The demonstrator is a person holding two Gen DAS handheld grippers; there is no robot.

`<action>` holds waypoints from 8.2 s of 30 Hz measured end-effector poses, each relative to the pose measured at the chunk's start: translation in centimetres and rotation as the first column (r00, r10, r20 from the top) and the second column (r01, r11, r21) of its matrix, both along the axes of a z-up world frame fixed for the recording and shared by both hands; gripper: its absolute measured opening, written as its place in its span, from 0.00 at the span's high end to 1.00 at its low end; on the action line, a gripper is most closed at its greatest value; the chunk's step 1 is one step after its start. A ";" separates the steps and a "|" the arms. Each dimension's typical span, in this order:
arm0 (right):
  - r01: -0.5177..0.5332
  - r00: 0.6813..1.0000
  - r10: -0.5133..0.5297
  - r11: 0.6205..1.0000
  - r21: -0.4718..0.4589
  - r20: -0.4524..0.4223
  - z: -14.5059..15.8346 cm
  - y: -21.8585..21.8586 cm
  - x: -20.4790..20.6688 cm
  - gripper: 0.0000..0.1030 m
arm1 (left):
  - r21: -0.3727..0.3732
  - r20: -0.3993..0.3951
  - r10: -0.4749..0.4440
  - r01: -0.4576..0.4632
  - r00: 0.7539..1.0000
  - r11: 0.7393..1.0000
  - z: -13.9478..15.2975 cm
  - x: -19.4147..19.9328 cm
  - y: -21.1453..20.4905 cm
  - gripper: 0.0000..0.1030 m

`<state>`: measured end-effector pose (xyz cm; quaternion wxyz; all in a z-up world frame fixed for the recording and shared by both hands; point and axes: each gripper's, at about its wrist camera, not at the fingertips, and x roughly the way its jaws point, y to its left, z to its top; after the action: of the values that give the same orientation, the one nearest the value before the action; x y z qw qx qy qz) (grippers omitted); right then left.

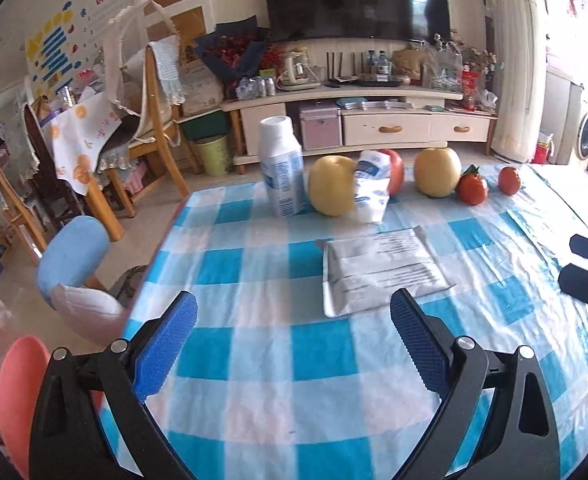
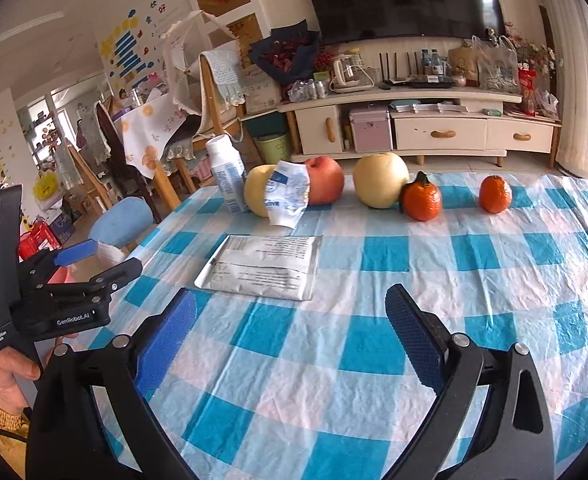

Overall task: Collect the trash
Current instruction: 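Close left gripper on white plastic bottle lying beside the apples, then lift bottle with left gripper while right gripper moves to second white packet, then close right gripper on second white paper packet, then carry bottle and packet over pink bucket and open both grippers, then bring both tools back over the table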

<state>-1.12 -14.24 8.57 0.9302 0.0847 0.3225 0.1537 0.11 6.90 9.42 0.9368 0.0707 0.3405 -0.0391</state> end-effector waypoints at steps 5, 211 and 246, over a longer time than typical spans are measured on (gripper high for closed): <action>0.018 0.999 -0.018 1.000 0.020 -0.030 -0.8 -2.1 0.7 0.07 | -0.050 -0.006 -0.009 0.009 1.000 0.999 -0.3 4.8 -5.0 0.07; -0.630 0.721 0.682 0.572 -0.525 -0.123 -1.5 48.1 -5.4 0.30 | -0.355 -0.104 0.738 -0.718 0.667 0.599 -1.3 -12.1 37.3 0.23; -0.377 0.916 0.396 0.805 -0.459 -0.059 -1.4 31.5 -5.5 0.10 | -0.213 -0.066 0.595 -0.594 0.801 0.776 -0.8 -8.5 27.4 0.11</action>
<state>-6.61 17.29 7.22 0.8786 -0.2089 0.3413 0.2605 -8.41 34.29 8.66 0.9038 -0.1459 0.3364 0.2206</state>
